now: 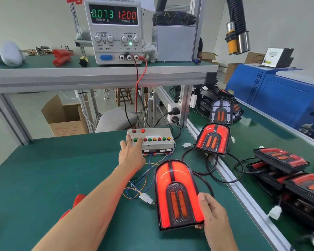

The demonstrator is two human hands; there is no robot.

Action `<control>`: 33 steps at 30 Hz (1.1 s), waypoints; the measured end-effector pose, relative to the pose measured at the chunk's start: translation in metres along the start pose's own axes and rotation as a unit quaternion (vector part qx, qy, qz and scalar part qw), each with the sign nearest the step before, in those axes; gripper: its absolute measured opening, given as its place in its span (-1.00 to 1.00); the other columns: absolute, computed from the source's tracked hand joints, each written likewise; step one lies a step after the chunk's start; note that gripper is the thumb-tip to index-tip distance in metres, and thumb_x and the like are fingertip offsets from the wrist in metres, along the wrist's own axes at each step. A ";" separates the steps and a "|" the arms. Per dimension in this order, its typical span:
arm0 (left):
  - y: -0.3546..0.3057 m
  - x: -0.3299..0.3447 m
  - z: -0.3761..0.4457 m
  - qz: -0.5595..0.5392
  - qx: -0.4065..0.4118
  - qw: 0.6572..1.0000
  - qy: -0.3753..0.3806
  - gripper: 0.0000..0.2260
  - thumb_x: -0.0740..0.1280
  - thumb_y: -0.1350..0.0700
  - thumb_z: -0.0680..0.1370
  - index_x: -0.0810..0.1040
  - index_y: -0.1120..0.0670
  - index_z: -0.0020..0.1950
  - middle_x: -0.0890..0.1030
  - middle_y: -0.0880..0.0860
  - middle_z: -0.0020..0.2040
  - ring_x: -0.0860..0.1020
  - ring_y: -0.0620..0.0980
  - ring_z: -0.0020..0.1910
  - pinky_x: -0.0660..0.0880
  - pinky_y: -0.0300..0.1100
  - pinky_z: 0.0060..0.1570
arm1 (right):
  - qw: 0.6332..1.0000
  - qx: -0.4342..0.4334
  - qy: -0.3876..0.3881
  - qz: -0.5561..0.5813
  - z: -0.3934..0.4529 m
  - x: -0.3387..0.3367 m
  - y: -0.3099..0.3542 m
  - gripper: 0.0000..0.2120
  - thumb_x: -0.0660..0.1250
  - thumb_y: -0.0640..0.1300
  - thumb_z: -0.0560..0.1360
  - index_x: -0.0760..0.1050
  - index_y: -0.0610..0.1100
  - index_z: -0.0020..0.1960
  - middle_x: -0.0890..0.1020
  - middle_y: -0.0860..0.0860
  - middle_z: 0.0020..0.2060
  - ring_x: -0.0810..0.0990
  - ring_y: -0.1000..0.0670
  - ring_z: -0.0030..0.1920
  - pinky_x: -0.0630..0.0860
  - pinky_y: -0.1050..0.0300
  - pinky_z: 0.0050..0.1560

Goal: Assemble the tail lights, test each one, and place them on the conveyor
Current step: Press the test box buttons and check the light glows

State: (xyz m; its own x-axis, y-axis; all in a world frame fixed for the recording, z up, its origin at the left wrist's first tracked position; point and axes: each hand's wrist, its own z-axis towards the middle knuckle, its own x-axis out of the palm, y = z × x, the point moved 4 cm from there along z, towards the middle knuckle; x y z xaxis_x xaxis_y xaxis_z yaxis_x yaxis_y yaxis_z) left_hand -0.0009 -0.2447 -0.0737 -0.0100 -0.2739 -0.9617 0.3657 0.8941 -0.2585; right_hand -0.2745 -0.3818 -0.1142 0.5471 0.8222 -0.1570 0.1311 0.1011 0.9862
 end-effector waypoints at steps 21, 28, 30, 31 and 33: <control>-0.001 -0.002 -0.004 -0.014 -0.005 1.000 0.002 -0.31 0.29 0.27 0.48 0.20 -0.11 0.57 0.01 0.24 0.61 0.17 0.27 0.41 0.42 -0.02 0.21 | 1.000 -0.003 0.006 0.003 0.000 -0.001 -0.001 -0.70 0.16 0.08 0.67 0.61 0.13 -0.10 0.63 0.00 -0.41 0.54 0.12 -0.42 0.53 0.20 -0.40; -0.015 -0.003 -0.017 -0.024 -0.014 0.998 -0.058 -0.35 0.28 0.22 0.52 0.20 -0.09 0.58 0.00 0.27 0.59 0.27 0.29 0.38 0.34 0.01 0.30 | 1.000 -0.010 0.005 0.005 0.000 -0.001 0.003 -0.66 0.15 0.28 0.52 0.60 0.12 -0.14 0.63 -0.04 -0.39 0.56 0.08 -0.41 0.54 0.18 -0.39; -0.024 -0.004 -0.020 -0.010 -0.002 0.994 -0.112 -0.43 0.29 0.21 0.52 0.33 -0.05 0.52 0.18 0.25 0.50 0.32 0.26 0.34 0.32 0.04 0.29 | 1.000 -0.011 0.005 0.006 0.000 -0.001 0.004 -0.66 0.15 0.28 0.51 0.60 0.12 -0.14 0.63 -0.05 -0.38 0.56 0.07 -0.41 0.55 0.17 -0.38; -0.029 -0.004 -0.021 0.008 0.013 0.991 -0.131 -0.46 0.29 0.19 0.51 0.38 -0.04 0.49 0.27 0.22 0.43 0.33 0.23 0.32 0.30 0.05 0.28 | 1.000 -0.011 0.005 0.006 0.000 -0.001 0.004 -0.65 0.15 0.28 0.51 0.60 0.12 -0.14 0.63 -0.05 -0.38 0.57 0.06 -0.41 0.55 0.16 -0.37; -0.040 -0.002 -0.018 0.038 0.054 0.989 -0.134 -0.48 0.27 0.17 0.53 0.40 -0.05 0.50 0.37 0.16 0.31 0.35 0.18 0.27 0.30 0.02 0.23 | 1.000 -0.009 0.005 0.010 0.000 -0.001 0.004 -0.62 0.15 0.29 0.50 0.61 0.07 -0.12 0.64 -0.06 -0.37 0.58 0.05 -0.40 0.55 0.17 -0.38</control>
State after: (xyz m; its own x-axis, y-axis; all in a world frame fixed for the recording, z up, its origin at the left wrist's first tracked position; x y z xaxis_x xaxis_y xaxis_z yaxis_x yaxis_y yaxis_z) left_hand -0.0324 -0.2735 -0.0632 0.2632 -0.3039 -0.9156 0.4532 0.8768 -0.1607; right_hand -0.2752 -0.3824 -0.1102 0.5409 0.8298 -0.1376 0.1054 0.0954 0.9898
